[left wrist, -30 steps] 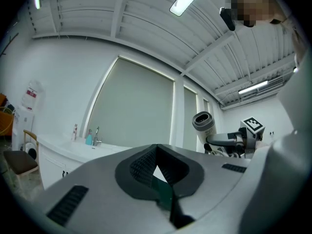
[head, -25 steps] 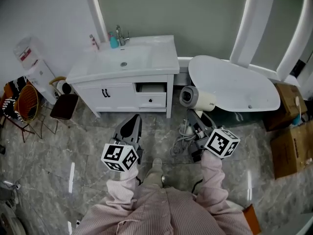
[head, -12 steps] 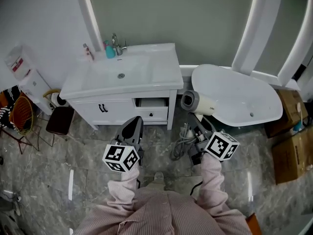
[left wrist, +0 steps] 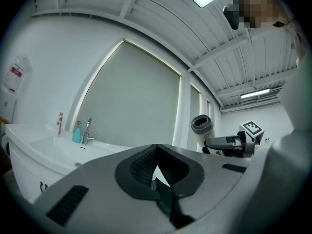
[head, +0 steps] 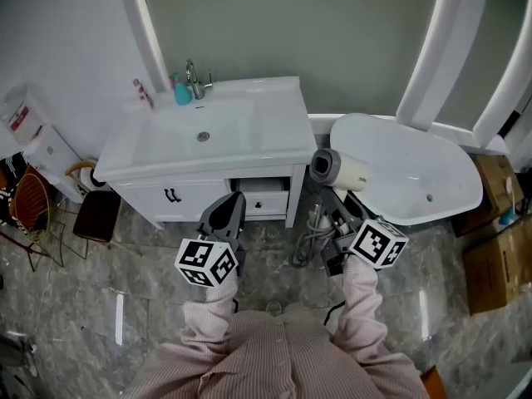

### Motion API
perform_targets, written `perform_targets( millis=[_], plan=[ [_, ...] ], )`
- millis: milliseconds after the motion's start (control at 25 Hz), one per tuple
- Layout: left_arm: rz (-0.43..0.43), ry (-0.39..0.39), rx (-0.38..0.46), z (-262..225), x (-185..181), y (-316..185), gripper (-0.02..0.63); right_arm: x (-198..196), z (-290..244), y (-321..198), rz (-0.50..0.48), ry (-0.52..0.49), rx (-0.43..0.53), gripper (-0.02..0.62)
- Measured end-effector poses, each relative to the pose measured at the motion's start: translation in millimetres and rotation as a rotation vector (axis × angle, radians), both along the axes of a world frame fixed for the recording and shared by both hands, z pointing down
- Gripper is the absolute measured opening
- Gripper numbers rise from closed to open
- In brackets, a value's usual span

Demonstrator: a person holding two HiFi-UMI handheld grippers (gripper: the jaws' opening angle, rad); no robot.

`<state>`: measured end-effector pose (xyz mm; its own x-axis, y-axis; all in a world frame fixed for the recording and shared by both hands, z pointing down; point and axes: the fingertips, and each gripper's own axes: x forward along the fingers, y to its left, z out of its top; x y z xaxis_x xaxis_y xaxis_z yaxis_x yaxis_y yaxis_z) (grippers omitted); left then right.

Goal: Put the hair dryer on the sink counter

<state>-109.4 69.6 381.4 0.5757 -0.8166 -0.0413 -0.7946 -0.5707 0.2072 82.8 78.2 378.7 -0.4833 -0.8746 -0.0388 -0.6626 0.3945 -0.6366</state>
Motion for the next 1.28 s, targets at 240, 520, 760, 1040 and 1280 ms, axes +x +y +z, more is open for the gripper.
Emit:
perform_targets(
  millis=[240, 520, 760, 1040, 1280],
  plan=[
    [0.001, -0.002, -0.012, 3, -5, -25, -0.003, -3, 0, -31, 0.007, -0.007, -0.009, 0.163],
    [-0.037, -0.002, -0.051, 20, -21, -61, -0.002, -6, 11, -77, 0.003, -0.011, -0.035, 0.163],
    [-0.07, 0.005, -0.062, 28, -29, -111, -0.002, -10, 18, -130, -0.016, -0.007, -0.043, 0.163],
    [-0.064, 0.013, -0.075, 27, -14, -186, -0.002, -5, 20, -210, -0.039, 0.002, -0.059, 0.163],
    [-0.083, 0.036, -0.089, 22, -7, -253, -0.003, -3, 12, -279, -0.07, 0.018, -0.062, 0.163]
  ],
)
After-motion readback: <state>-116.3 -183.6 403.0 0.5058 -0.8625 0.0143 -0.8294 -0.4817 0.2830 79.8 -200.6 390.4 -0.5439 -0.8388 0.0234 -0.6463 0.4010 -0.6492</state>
